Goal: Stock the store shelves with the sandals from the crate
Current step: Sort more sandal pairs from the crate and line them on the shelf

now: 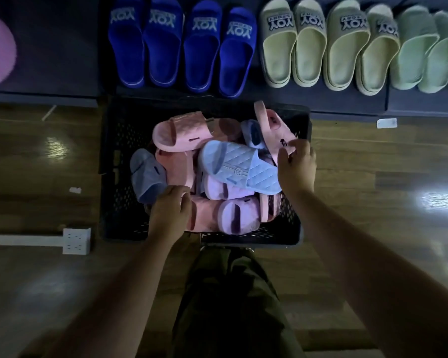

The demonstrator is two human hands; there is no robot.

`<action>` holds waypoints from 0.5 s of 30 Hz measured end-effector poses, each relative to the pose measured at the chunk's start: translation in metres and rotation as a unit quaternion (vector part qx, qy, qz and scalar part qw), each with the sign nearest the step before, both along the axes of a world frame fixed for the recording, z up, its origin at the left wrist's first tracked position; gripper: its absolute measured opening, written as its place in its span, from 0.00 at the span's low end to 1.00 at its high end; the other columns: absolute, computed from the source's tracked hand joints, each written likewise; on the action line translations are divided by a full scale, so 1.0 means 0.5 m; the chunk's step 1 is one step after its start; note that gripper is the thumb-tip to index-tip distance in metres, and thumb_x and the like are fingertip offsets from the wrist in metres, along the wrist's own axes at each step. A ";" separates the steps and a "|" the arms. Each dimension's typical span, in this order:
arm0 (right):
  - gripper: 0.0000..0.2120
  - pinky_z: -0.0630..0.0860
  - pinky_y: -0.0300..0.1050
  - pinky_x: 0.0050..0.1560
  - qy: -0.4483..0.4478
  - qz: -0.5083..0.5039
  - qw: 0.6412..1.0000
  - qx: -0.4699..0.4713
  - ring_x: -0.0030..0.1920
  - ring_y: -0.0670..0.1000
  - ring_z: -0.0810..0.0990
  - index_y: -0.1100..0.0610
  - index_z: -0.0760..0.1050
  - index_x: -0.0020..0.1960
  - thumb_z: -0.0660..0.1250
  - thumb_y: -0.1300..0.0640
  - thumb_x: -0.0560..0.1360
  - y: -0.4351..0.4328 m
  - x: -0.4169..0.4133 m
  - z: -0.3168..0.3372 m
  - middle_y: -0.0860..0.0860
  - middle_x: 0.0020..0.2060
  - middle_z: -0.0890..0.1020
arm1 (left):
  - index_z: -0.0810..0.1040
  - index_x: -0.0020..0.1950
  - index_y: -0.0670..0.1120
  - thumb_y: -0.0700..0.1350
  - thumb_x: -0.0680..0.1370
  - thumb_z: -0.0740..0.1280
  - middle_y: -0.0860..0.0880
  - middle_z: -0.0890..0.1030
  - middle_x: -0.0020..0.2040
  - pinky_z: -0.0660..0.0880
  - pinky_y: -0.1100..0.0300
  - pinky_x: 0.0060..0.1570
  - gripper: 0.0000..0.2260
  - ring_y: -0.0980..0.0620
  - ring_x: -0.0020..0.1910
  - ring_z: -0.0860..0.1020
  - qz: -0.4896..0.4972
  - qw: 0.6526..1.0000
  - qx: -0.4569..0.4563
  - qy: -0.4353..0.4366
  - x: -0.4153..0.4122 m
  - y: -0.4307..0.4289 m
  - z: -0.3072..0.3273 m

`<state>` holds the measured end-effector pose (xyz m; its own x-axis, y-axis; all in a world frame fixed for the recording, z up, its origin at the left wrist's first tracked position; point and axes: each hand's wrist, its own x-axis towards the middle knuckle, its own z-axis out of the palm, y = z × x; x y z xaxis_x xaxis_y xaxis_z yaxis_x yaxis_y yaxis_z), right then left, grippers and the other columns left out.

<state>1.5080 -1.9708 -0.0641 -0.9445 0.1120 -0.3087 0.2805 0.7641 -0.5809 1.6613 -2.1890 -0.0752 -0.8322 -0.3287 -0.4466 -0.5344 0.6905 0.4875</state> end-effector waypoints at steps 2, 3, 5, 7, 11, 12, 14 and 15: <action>0.15 0.69 0.48 0.55 -0.030 -0.023 0.999 -0.009 0.57 0.60 0.75 0.62 0.70 0.61 0.60 0.54 0.79 -0.007 -0.023 -0.015 0.62 0.57 0.77 | 0.77 0.59 0.43 0.43 0.80 0.59 0.45 0.80 0.57 0.74 0.55 0.53 0.12 0.47 0.56 0.77 -0.003 1.000 -0.011 0.004 -0.009 -0.003 -0.010; 0.16 0.70 0.49 0.55 -0.048 -0.046 0.998 -0.019 0.57 0.60 0.75 0.61 0.68 0.62 0.60 0.52 0.79 -0.010 -0.034 -0.021 0.61 0.58 0.77 | 0.77 0.59 0.43 0.43 0.80 0.59 0.45 0.80 0.57 0.72 0.58 0.53 0.12 0.48 0.56 0.77 -0.006 1.000 -0.017 0.006 -0.012 -0.005 -0.014; 0.18 0.71 0.48 0.54 -0.066 -0.136 0.987 -0.059 0.56 0.59 0.77 0.59 0.68 0.63 0.61 0.50 0.78 -0.014 -0.053 -0.028 0.58 0.58 0.78 | 0.78 0.59 0.42 0.43 0.79 0.59 0.44 0.80 0.57 0.69 0.61 0.52 0.12 0.48 0.56 0.77 -0.007 1.000 -0.018 0.009 -0.016 -0.010 -0.020; 0.17 0.73 0.47 0.53 -0.083 -0.236 0.962 -0.113 0.53 0.56 0.78 0.57 0.68 0.61 0.64 0.51 0.76 -0.011 -0.065 -0.032 0.56 0.56 0.79 | 0.78 0.58 0.42 0.42 0.79 0.60 0.44 0.80 0.56 0.68 0.61 0.52 0.12 0.47 0.56 0.77 -0.007 1.000 -0.014 0.013 -0.017 -0.014 -0.024; 0.12 0.76 0.43 0.36 -0.115 -0.296 0.927 -0.199 0.36 0.50 0.76 0.55 0.69 0.49 0.70 0.52 0.72 0.002 -0.055 -0.041 0.52 0.41 0.78 | 0.79 0.56 0.41 0.42 0.79 0.60 0.43 0.81 0.54 0.70 0.58 0.51 0.11 0.47 0.55 0.78 -0.012 1.000 -0.008 0.019 -0.015 -0.019 -0.025; 0.11 0.73 0.40 0.30 -0.111 -0.294 0.925 -0.213 0.31 0.49 0.73 0.56 0.70 0.44 0.71 0.53 0.72 0.006 -0.047 -0.039 0.51 0.35 0.76 | 0.79 0.55 0.41 0.41 0.79 0.60 0.43 0.81 0.53 0.71 0.57 0.51 0.11 0.46 0.54 0.78 -0.010 1.000 -0.007 0.021 -0.014 -0.019 -0.022; 0.10 0.73 0.39 0.28 -0.124 -0.284 0.921 -0.238 0.30 0.47 0.75 0.58 0.73 0.40 0.71 0.53 0.72 0.016 -0.025 -0.028 0.52 0.32 0.77 | 0.79 0.53 0.41 0.41 0.79 0.60 0.44 0.81 0.51 0.71 0.55 0.50 0.10 0.46 0.52 0.77 -0.007 1.000 -0.005 0.022 -0.010 -0.020 -0.015; 0.10 0.75 0.39 0.30 -0.134 -0.274 0.921 -0.242 0.31 0.47 0.77 0.59 0.77 0.44 0.71 0.52 0.73 0.021 -0.011 -0.022 0.53 0.35 0.80 | 0.79 0.53 0.41 0.41 0.79 0.60 0.44 0.81 0.51 0.71 0.55 0.49 0.10 0.46 0.52 0.77 -0.005 1.000 -0.003 0.020 -0.008 -0.021 -0.012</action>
<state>1.5023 -1.9602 -0.0748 -0.6693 0.3372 -0.6620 0.7302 0.1338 -0.6700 1.6575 -2.1997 -0.0814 -0.8524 -0.3229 -0.4112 -0.5077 0.6990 0.5036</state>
